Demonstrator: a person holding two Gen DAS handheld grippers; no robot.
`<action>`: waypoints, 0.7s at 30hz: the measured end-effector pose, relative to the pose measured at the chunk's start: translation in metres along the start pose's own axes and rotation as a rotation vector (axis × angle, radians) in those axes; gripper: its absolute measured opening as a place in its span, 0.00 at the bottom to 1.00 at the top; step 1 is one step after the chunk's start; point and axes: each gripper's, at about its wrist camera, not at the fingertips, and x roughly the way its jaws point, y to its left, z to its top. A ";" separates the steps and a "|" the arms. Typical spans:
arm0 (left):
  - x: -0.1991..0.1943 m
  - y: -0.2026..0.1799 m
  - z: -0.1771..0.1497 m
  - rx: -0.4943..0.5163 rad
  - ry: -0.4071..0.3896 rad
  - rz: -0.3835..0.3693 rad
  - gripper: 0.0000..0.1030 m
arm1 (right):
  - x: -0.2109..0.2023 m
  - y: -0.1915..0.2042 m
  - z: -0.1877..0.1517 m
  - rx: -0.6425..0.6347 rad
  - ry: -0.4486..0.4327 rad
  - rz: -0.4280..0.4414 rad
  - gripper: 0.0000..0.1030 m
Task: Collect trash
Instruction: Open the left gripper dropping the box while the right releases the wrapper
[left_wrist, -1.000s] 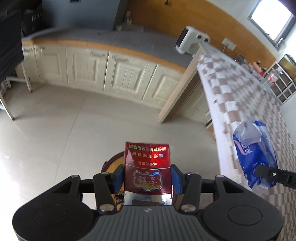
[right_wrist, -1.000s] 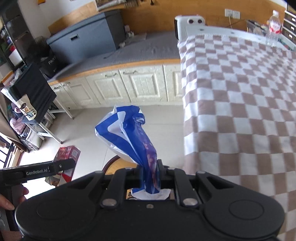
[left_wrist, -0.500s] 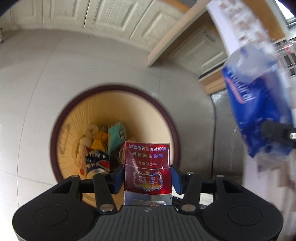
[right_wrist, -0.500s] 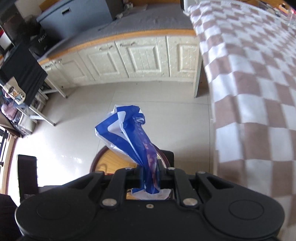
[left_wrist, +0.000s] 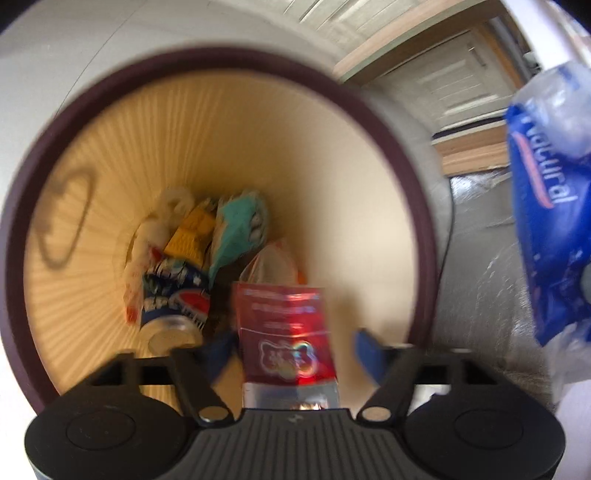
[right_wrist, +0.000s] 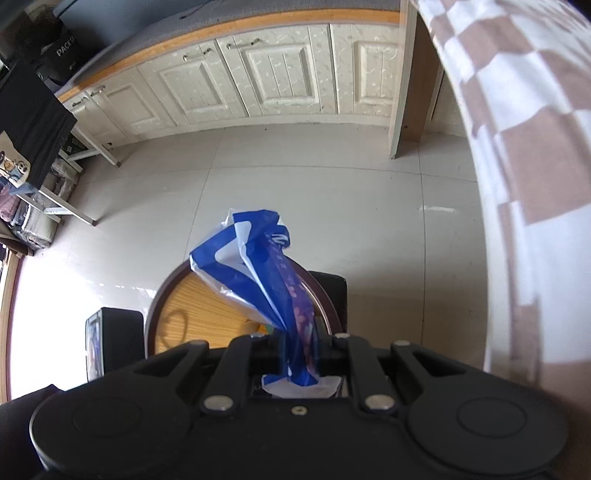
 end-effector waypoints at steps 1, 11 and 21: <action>0.003 0.001 -0.001 0.002 0.006 0.007 0.81 | 0.004 0.000 0.001 -0.001 0.008 0.000 0.13; -0.036 0.003 -0.012 0.154 -0.102 0.120 0.82 | 0.055 0.003 0.000 0.071 0.153 0.052 0.13; -0.118 0.027 -0.019 0.169 -0.317 0.245 0.93 | 0.115 0.004 -0.001 0.395 0.285 0.143 0.18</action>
